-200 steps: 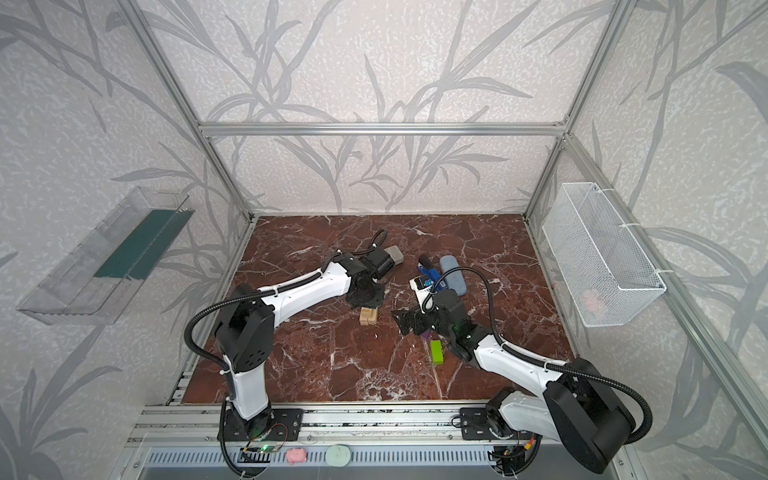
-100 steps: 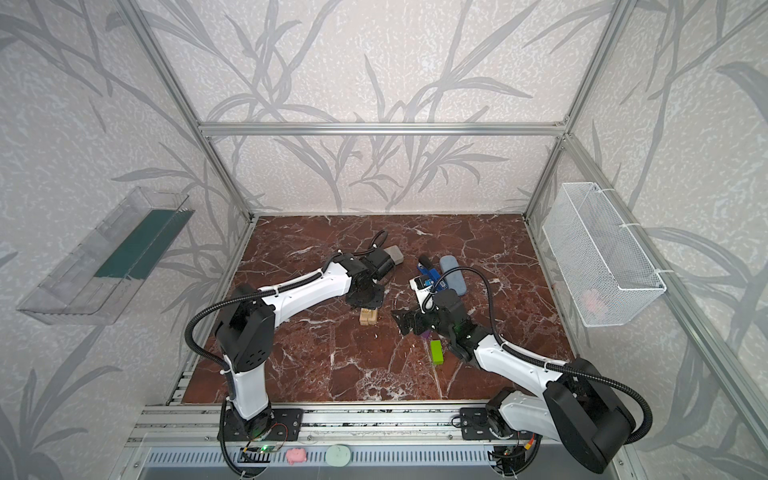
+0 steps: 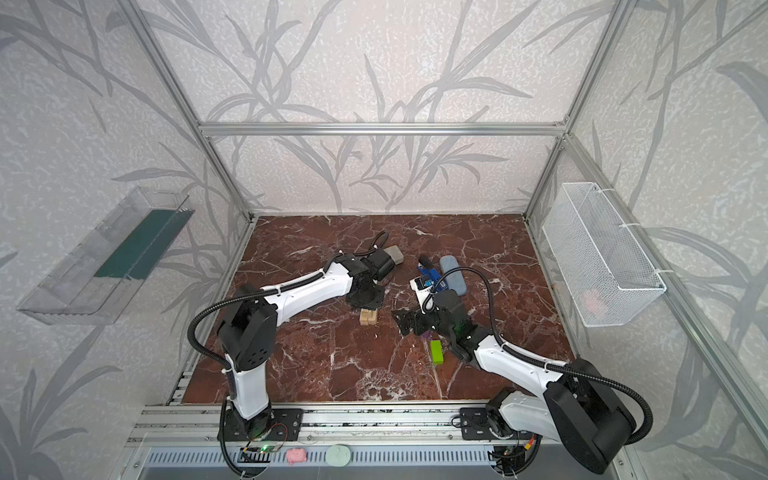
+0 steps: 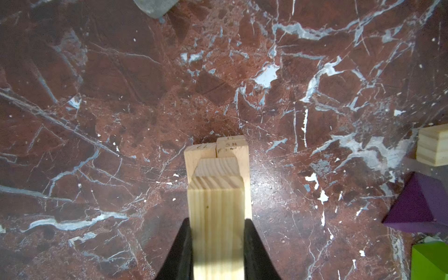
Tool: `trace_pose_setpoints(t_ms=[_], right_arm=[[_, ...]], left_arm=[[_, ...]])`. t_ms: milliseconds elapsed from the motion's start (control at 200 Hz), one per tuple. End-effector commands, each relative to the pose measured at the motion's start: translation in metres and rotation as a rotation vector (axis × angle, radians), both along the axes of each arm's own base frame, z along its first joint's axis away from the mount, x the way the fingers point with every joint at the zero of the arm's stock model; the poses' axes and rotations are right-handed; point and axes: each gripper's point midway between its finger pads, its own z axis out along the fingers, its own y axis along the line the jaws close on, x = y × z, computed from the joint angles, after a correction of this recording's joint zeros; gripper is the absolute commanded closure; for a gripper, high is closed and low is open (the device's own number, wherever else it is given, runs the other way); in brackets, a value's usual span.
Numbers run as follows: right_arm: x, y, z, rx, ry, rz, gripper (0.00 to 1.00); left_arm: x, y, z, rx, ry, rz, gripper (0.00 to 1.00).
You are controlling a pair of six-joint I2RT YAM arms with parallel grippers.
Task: Build the wood block tower
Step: 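Lower the held block upright against the wood group with the left gripper, then open the left gripper and draw back while the right gripper moves to a loose block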
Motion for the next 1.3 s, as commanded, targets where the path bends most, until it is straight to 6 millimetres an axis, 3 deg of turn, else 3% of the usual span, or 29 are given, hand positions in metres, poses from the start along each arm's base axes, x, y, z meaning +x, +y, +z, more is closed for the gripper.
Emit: trace_pose_setpoints(t_ms=[0,490,1300], right_arm=[[0.0027,-0.0017,0.0095,0.016,-0.039,-0.01,0.01],[0.0022,-0.0013,0.0084,0.016,-0.036,-0.007,0.01],[0.0026,-0.002,0.0099,0.018,-0.039,-0.011,0.01]], left_arm=[[0.0018,-0.0015,0.0021,0.017,-0.003,-0.005,0.76],[0.0032,0.0002,0.0047,0.023,-0.013,0.001,0.6],[0.0034,0.0021,0.0046,0.027,-0.019,0.011,0.63]])
